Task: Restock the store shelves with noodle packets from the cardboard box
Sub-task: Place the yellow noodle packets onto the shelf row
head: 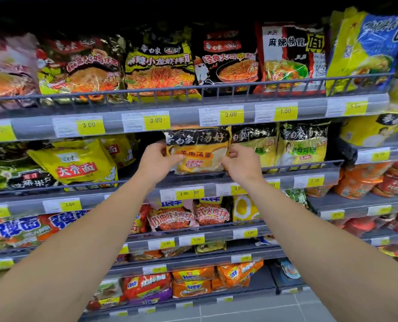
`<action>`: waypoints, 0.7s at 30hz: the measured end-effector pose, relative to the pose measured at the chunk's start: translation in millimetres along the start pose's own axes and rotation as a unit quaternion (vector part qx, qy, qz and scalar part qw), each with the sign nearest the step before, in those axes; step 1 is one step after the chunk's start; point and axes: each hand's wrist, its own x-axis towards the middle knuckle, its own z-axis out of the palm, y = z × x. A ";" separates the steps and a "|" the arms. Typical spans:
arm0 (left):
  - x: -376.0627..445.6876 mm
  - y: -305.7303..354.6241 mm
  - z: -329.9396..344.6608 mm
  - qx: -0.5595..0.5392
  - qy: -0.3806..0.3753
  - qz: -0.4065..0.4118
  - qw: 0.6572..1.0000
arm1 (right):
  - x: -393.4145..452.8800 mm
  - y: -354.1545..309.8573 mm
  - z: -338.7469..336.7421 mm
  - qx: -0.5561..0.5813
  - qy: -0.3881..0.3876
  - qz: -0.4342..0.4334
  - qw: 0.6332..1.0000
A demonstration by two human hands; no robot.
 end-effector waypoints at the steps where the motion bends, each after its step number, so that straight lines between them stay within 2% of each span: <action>1: 2.8 -1.4 3.2 0.002 0.001 0.000 1.000 | 2.6 0.7 2.2 -0.005 0.010 0.002 1.000; 7: 35.7 -24.6 1.9 0.037 -0.005 0.000 0.999 | 23.1 -1.5 25.2 -0.013 0.050 0.009 0.999; 12: 40.4 -43.9 -8.1 0.146 -0.085 -0.037 0.985 | 24.0 8.9 38.9 -0.117 0.000 -0.005 0.993; 15: 38.5 -39.8 -12.5 0.171 -0.110 -0.051 0.978 | 23.3 11.3 41.8 -0.157 -0.032 -0.001 0.987; 18: 41.5 -42.9 -10.5 0.149 -0.097 -0.055 0.983 | 22.4 10.6 43.6 -0.129 -0.007 0.001 0.992; 21: 45.1 -42.9 -6.2 0.062 -0.111 -0.073 0.989 | 20.4 12.5 44.6 -0.079 0.050 -0.012 0.996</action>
